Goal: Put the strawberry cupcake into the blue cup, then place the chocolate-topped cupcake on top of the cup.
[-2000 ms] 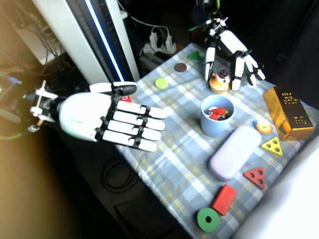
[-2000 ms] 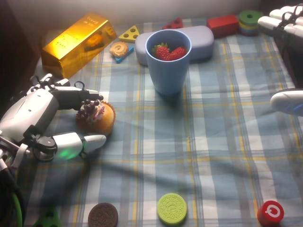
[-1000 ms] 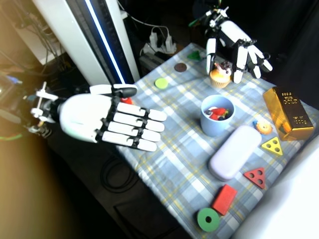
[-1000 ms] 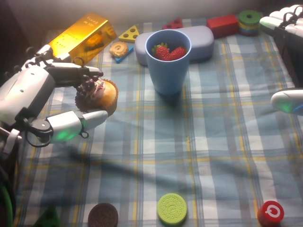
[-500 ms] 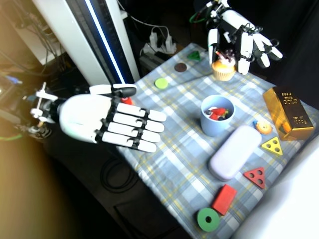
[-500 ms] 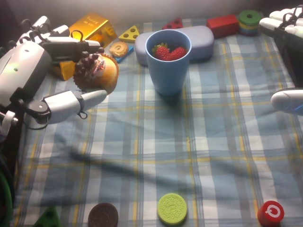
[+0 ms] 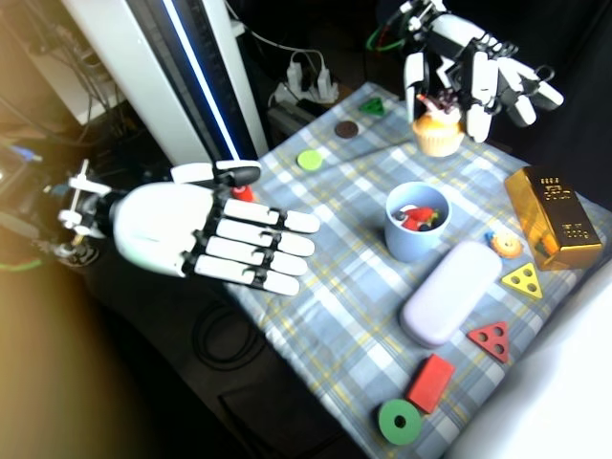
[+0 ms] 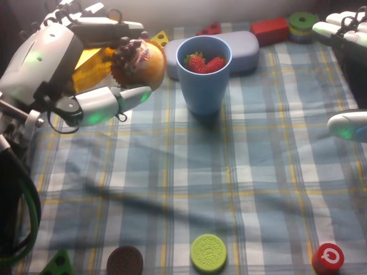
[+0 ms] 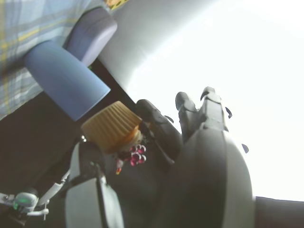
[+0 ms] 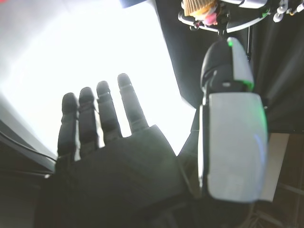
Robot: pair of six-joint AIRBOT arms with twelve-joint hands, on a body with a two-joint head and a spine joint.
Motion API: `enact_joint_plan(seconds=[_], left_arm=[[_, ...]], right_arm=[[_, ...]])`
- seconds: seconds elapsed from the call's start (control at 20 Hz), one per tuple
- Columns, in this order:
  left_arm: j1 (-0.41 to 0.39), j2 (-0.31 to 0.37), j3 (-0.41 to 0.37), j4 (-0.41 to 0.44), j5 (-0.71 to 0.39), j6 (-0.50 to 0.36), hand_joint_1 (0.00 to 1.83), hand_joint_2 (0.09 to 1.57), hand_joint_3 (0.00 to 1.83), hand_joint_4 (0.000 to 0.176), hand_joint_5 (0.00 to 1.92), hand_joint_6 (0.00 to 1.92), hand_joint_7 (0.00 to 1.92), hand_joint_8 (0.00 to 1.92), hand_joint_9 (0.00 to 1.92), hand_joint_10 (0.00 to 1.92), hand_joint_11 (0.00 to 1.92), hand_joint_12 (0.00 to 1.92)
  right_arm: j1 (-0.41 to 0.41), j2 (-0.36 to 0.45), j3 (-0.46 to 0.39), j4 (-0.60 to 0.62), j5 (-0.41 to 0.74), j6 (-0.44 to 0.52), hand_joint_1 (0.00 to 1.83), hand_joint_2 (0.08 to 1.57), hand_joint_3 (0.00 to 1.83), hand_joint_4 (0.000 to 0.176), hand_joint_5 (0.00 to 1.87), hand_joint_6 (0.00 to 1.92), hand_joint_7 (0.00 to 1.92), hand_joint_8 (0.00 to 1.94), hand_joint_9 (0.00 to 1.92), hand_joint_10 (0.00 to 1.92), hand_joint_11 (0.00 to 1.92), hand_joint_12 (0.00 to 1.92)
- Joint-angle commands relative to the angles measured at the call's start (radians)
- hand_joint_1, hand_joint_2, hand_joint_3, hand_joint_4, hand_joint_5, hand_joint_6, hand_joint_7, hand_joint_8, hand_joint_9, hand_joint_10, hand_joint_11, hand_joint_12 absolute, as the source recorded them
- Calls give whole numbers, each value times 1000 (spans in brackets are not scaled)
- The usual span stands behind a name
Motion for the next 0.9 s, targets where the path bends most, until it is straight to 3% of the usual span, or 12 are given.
enact_joint_plan(seconds=[0.0, 0.15, 0.2, 0.25, 0.3, 0.35, 0.4, 0.5, 0.65, 0.7, 0.75, 0.85], left_arm=[[-18, -5, 7, 37, -121, -8, 1012, 1020, 5, 85, 887, 3, 860, 20, 312, 6, 0, 0], [-44, -23, 25, 43, -116, -8, 1070, 1042, 6, 80, 884, 0, 903, 4, 308, 0, 0, 0], [-55, -32, 33, 47, -110, -8, 1045, 1148, 0, 87, 930, 839, 864, 18, 274, 9, 0, 0], [-62, -39, 39, 51, -106, -8, 976, 1174, 0, 158, 857, 1117, 774, 3, 241, 1, 0, 0], [-70, -46, 46, 55, -97, -8, 970, 1171, 0, 172, 854, 1156, 636, 0, 195, 0, 0, 0], [-77, -54, 54, 56, -87, -8, 976, 1163, 0, 175, 867, 1144, 619, 2, 205, 4, 0, 0], [-84, -62, 63, 56, -77, -8, 1000, 1153, 0, 145, 889, 1113, 671, 13, 238, 10, 0, 0], [-105, -82, 86, 56, -50, -8, 1029, 1148, 0, 91, 903, 1096, 709, 11, 287, 11, 0, 0], [-124, -104, 104, 61, -33, -8, 986, 1155, 0, 172, 881, 1125, 862, 17, 362, 7, 25, 10], [-128, -106, 106, 62, -32, -8, 998, 1156, 0, 145, 882, 1126, 892, 17, 355, 2, 26, 10], [-130, -107, 106, 63, -33, -8, 1006, 1156, 0, 126, 885, 1122, 881, 7, 356, 1, 21, 8], [-146, -119, 118, 69, -37, -12, 976, 1161, 0, 174, 870, 1142, 877, 6, 348, 0, 2, 0]], right_arm=[[6, -1, 5, 13, 124, 9, 0, 980, 0, 66, 80, 1, 96, 2, 35, 4, 2, 107], [6, -1, 5, 13, 124, 9, 0, 977, 1, 50, 80, 3, 61, 7, 0, 0, 0, 1], [6, -1, 5, 13, 124, 9, 0, 958, 0, 72, 58, 0, 31, 1, 0, 0, 0, 0], [6, -1, 5, 12, 124, 9, 0, 958, 0, 60, 49, 0, 11, 0, 0, 0, 2, 1], [6, -2, 5, 11, 124, 9, 0, 968, 0, 35, 60, 4, 31, 8, 0, 0, 7, 3], [5, -4, 5, 11, 124, 9, 0, 951, 0, 50, 53, 1, 26, 6, 0, 0, 1, 0], [5, -4, 5, 11, 124, 9, 0, 962, 0, 29, 60, 3, 35, 7, 0, 0, 21, 9], [3, -7, 5, 11, 124, 10, 0, 940, 0, 44, 61, 1, 63, 15, 27, 10, 47, 21], [-1, -8, 5, 11, 124, 12, 0, 960, 0, 14, 67, 3, 68, 10, 56, 17, 79, 37], [-1, -14, 8, 11, 124, 13, 0, 966, 2, 0, 81, 7, 78, 11, 79, 23, 114, 53], [-1, -15, 9, 11, 124, 14, 0, 935, 0, 29, 61, 1, 51, 2, 57, 11, 87, 42], [-4, -16, 11, 11, 124, 23, 0, 933, 0, 39, 61, 6, 48, 6, 47, 4, 66, 34]])
